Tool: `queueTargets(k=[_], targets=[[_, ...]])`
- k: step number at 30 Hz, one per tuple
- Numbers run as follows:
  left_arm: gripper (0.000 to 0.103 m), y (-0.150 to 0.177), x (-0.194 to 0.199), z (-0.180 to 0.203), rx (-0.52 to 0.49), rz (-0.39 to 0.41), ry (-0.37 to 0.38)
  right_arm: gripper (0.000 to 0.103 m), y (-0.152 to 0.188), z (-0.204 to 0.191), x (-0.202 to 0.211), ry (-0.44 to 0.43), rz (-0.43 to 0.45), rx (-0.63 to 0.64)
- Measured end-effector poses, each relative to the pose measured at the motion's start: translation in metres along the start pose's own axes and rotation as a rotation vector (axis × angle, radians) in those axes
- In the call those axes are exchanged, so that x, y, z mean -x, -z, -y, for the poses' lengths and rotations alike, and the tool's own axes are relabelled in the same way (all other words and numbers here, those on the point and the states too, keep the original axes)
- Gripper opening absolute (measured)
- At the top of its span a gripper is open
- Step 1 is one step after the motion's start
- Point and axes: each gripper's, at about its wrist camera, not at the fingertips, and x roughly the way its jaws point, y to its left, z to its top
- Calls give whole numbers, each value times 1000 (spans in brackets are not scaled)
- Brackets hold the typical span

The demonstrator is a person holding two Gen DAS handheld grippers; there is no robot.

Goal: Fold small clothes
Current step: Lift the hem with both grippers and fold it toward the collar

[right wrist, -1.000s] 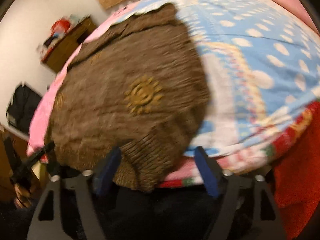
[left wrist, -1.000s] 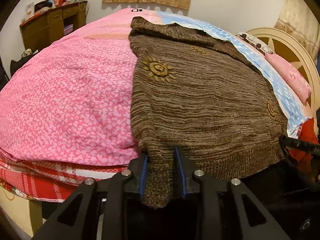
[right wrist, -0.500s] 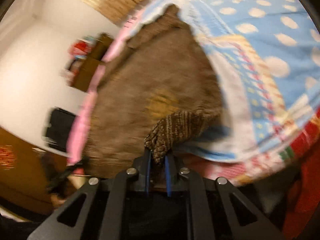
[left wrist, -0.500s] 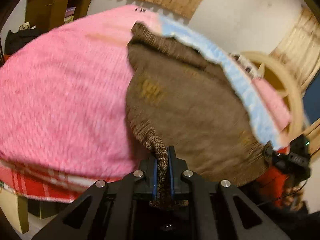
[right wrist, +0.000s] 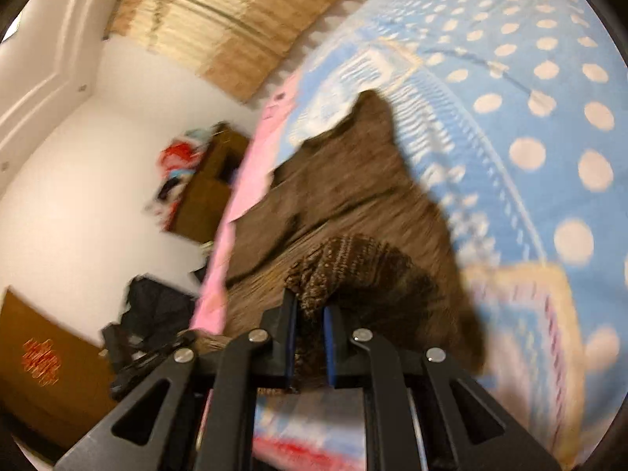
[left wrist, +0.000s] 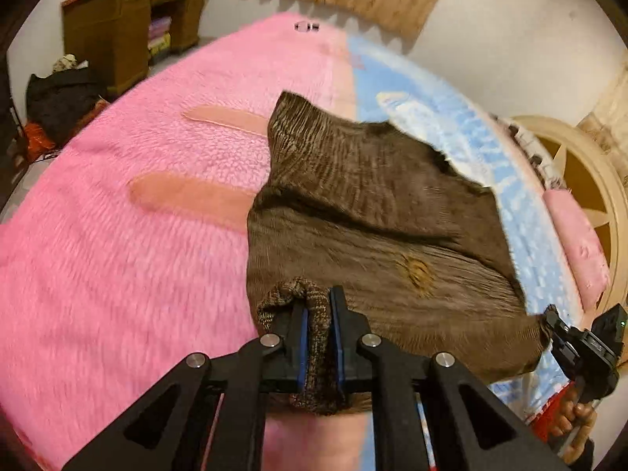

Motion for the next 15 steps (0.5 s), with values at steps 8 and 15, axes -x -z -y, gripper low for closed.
queueTargets(k=[8, 15], targets=[[12, -26, -3, -29, 0, -33, 42, 50, -30, 21, -31, 186, 42, 23], [12, -16, 16, -39, -123, 80, -137, 64, -30, -14, -35, 263, 132, 222]])
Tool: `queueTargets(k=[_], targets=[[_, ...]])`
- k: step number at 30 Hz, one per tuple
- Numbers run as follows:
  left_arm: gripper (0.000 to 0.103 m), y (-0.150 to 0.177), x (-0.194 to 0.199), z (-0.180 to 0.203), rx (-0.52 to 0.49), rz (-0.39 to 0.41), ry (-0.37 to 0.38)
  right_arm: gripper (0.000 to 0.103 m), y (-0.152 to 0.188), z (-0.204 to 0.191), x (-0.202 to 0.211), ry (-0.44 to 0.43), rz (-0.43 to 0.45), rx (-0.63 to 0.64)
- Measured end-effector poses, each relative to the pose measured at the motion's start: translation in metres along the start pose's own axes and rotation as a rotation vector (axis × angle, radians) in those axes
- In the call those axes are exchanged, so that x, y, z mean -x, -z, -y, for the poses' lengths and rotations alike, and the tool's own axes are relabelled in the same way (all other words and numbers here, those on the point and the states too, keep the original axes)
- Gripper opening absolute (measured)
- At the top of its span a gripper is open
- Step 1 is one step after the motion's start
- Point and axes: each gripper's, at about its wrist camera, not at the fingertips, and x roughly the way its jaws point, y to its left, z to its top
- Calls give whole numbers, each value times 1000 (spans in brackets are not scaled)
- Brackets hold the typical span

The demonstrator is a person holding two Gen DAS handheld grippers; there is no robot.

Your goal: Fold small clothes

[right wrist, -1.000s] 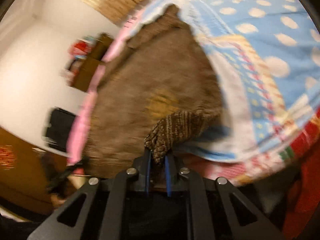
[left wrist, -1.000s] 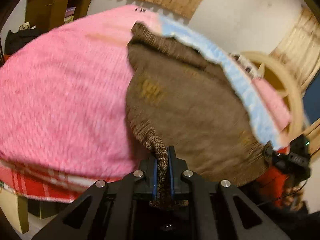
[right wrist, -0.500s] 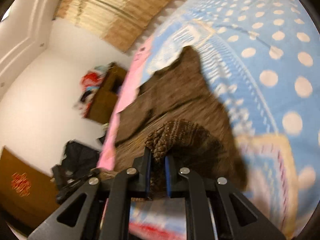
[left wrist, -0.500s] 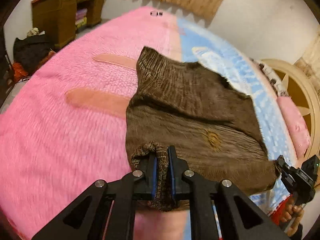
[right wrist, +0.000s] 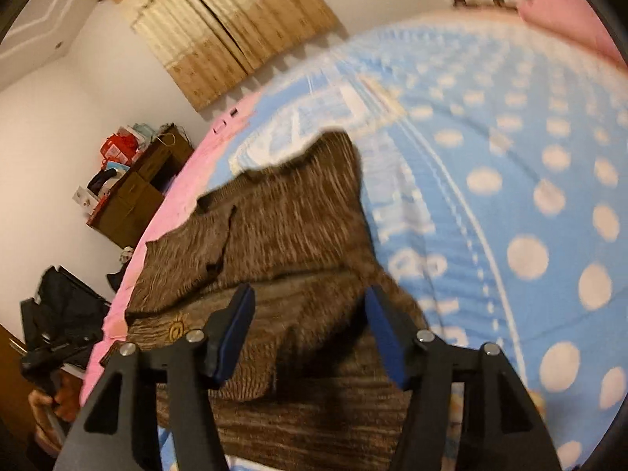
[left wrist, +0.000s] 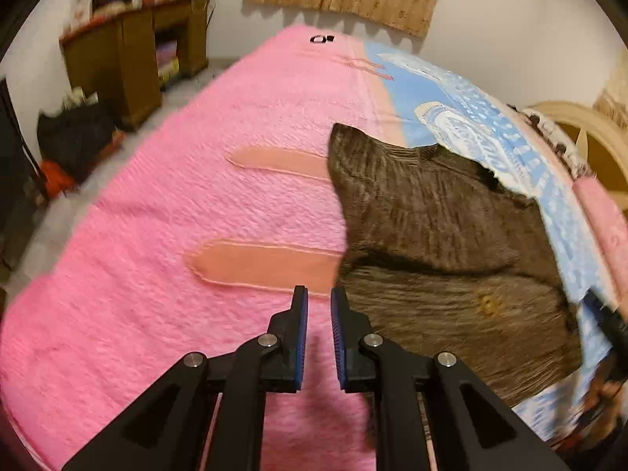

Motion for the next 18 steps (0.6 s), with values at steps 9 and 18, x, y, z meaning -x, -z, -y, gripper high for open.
queueTargets(k=[9, 18], targets=[[12, 43, 15, 7, -94, 61, 37, 66, 41, -137, -15, -280, -113, 485], [12, 44, 29, -1, -156, 78, -19, 46, 120, -258, -125, -361, -351, 799]])
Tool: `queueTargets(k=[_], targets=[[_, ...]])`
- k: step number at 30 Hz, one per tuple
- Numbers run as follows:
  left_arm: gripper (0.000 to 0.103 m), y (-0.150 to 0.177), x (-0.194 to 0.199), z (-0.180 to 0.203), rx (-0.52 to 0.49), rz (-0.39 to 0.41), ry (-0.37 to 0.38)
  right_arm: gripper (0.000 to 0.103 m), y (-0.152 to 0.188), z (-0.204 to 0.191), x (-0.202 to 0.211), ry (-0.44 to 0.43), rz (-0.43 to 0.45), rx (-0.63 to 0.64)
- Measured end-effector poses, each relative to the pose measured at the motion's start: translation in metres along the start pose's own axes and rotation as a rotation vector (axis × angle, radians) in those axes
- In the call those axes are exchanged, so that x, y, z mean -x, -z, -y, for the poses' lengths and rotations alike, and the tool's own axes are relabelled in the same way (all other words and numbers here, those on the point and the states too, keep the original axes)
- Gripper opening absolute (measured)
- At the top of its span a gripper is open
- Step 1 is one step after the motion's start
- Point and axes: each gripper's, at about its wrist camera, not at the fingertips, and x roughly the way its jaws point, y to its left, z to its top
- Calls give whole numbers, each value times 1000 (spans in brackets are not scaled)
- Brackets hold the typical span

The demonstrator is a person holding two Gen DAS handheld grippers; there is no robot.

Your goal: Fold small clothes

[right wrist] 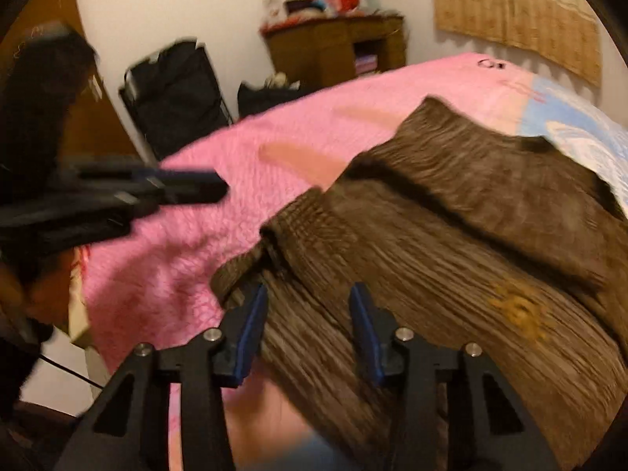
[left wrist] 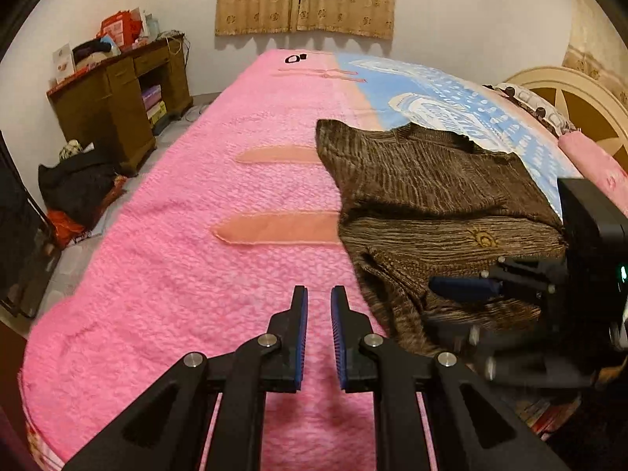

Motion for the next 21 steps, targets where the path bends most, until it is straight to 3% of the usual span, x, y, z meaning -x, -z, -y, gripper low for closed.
queueTargets(k=[1, 2, 3, 4, 6, 9, 16, 21], targets=[[12, -1, 2, -1, -13, 11, 4, 38, -1, 3, -1, 15, 15, -4], [12, -3, 3, -1, -31, 28, 15, 21, -3, 9, 1, 23, 29, -30], [12, -5, 3, 1, -59, 53, 38, 11, -6, 21, 3, 0, 36, -89], [12, -8, 3, 3, -88, 71, 64, 9, -7, 33, 7, -27, 44, -151], [12, -13, 0, 12, -179, 93, 138, 9, -8, 57, 18, -63, 74, -249], [14, -21, -14, 27, -287, 83, 230, 9, -10, 74, 32, -90, 102, -297], [15, -46, -40, 34, -363, 83, 294, 9, -23, 69, 48, -81, 117, -230], [15, -45, -42, 45, -536, 73, 310, 9, -30, 62, 49, -63, 109, -143]])
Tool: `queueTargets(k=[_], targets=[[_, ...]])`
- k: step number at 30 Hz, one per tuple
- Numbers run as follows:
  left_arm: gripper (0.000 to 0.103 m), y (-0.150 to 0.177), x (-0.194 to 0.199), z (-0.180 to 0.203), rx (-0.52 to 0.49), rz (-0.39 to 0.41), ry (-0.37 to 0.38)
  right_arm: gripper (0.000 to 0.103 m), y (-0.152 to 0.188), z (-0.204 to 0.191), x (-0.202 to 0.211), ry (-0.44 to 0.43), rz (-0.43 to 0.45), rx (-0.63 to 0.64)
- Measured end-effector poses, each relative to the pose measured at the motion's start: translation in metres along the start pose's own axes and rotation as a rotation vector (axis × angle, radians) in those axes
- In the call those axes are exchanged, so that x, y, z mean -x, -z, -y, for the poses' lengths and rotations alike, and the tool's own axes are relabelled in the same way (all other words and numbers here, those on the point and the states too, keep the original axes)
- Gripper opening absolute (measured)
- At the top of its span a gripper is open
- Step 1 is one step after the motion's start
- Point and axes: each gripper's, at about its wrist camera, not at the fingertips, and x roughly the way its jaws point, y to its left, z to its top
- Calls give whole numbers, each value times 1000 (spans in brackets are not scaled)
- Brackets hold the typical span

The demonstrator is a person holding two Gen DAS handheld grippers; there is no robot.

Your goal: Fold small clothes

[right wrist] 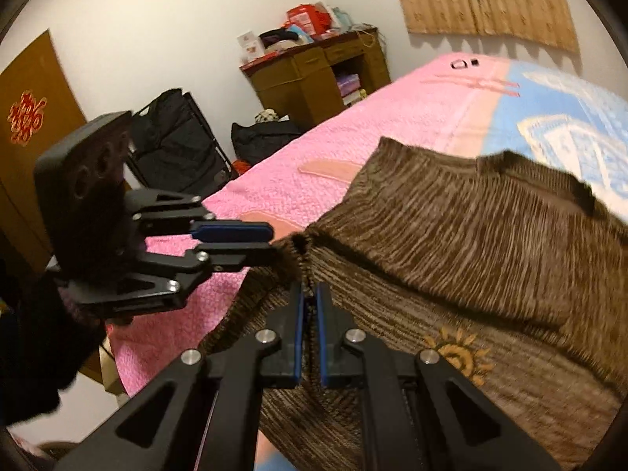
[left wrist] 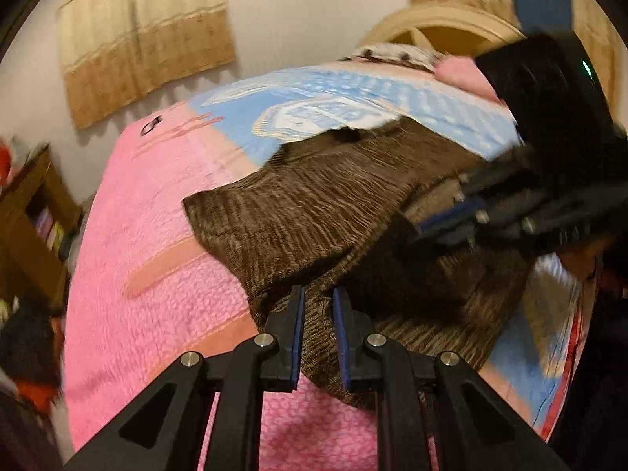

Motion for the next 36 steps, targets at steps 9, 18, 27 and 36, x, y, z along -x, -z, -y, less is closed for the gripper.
queueTargets(k=[9, 18, 27, 36], targets=[[15, -11, -49, 1, -36, -138, 40, 10, -3, 24, -1, 61, 0, -19], [15, -13, -75, -4, 39, -208, 56, 37, 11, 44, 23, 83, 59, -133], [17, -20, -69, -15, 118, -193, 89, 62, 84, 100, 156, 333, 211, -338], [22, -18, -84, -6, 178, -218, 36, 66, 147, 130, 202, 430, 149, -498]])
